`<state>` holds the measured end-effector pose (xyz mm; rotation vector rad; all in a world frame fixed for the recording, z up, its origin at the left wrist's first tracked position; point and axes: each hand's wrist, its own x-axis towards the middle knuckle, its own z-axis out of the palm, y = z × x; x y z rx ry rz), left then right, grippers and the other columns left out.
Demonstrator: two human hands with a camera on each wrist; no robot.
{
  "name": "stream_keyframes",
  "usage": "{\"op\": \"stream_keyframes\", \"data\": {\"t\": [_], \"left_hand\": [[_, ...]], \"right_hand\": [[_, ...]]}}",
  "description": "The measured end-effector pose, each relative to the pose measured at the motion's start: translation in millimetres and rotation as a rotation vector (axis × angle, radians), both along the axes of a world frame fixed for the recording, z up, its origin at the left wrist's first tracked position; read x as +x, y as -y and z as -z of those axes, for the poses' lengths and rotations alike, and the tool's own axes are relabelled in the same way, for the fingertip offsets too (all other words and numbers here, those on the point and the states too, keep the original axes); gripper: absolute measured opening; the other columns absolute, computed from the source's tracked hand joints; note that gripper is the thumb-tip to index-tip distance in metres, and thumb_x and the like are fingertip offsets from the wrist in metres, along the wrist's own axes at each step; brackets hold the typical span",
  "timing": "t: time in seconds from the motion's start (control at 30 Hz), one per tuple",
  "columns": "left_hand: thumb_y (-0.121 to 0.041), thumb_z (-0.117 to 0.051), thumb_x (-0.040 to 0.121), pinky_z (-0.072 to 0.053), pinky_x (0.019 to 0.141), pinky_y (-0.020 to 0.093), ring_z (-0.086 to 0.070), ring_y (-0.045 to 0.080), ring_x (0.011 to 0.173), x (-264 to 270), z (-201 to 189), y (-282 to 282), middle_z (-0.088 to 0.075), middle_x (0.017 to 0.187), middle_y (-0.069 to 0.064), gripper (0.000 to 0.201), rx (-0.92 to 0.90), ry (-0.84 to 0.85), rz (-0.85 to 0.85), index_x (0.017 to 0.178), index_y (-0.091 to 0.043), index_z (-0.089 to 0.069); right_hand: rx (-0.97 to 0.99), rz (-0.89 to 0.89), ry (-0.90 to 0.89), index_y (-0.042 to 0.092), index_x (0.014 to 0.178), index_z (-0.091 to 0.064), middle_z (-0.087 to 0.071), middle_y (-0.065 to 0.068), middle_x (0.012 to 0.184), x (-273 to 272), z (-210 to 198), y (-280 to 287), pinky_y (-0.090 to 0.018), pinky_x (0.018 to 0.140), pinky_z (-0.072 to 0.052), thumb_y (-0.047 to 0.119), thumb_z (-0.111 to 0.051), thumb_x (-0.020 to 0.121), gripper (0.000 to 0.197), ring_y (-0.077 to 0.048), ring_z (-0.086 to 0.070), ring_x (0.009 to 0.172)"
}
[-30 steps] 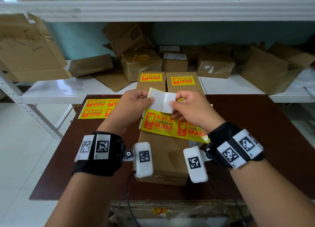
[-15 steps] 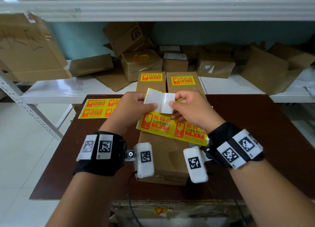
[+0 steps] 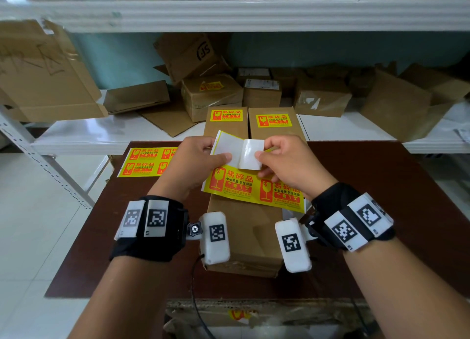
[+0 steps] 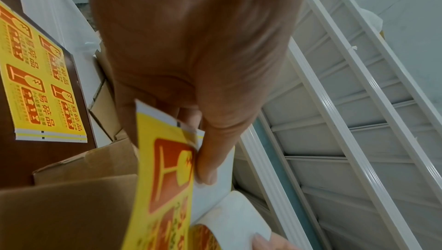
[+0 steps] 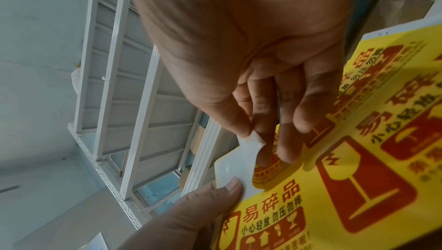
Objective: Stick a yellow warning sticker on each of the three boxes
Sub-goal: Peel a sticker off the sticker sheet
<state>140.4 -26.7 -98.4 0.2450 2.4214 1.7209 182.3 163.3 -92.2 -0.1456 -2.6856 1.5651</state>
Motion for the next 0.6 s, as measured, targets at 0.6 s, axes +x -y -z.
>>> {"op": "stream_keyframes", "data": {"t": [0.6], "left_hand": [[-0.012, -0.069, 0.093, -0.063, 0.066, 0.031, -0.077, 0.017, 0.076, -2.5, 2.8, 2.7, -0.079, 0.085, 0.001, 0.013, 0.123, 0.056, -0.052, 0.104, -0.018, -0.072]], "right_hand": [[0.052, 0.036, -0.021, 0.018, 0.080, -0.061, -0.076, -0.005, 0.081, -2.8, 1.6, -7.4, -0.029, 0.062, -0.047, 0.022, -0.061, 0.096, 0.016, -0.017, -0.073, 0.061]]}}
